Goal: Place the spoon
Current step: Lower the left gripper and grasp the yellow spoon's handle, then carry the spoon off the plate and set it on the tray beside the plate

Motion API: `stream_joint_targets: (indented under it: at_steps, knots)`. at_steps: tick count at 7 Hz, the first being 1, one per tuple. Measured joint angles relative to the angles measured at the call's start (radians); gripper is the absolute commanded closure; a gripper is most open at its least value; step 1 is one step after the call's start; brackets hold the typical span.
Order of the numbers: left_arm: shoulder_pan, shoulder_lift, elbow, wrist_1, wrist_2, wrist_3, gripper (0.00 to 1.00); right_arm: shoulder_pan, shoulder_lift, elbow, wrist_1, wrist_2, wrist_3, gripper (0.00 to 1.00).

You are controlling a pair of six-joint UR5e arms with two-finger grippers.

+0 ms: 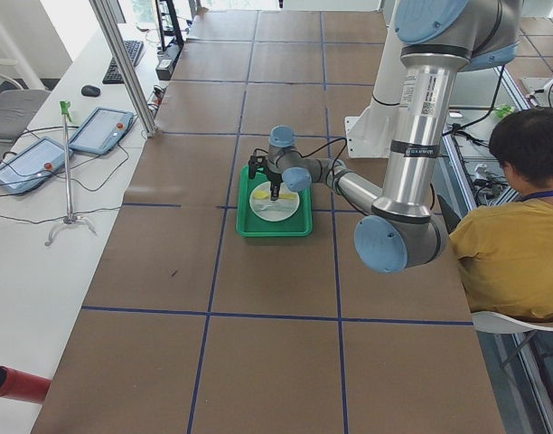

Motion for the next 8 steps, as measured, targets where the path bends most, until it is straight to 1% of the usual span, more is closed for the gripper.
stream_joint_targets:
  at_steps: [1, 2, 5, 6, 7, 8]
  knots:
    - [0.0, 0.0, 0.002, 0.0, 0.0, 0.0, 0.87, 0.0, 0.0, 0.0, -0.001, 0.0, 0.0, 0.0]
    - [0.001, 0.0, 0.003, 0.0, 0.0, 0.0, 1.0, 0.0, 0.0, 0.0, -0.001, 0.0, 0.0, 0.0]
    - [-0.004, 0.002, -0.004, 0.006, -0.002, 0.0, 1.0, 0.0, 0.0, 0.0, -0.001, 0.0, -0.001, 0.0]
    - [-0.011, 0.004, -0.027, 0.015, -0.003, 0.0, 1.0, 0.0, 0.0, 0.0, -0.001, 0.0, 0.0, 0.0]
    - [-0.021, 0.0, -0.063, 0.055, -0.004, -0.001, 1.0, 0.0, 0.0, 0.0, -0.001, 0.0, 0.0, 0.0]
    - [-0.028, -0.027, -0.092, 0.124, -0.003, -0.013, 1.0, 0.0, 0.0, 0.0, -0.001, 0.0, 0.0, 0.0]
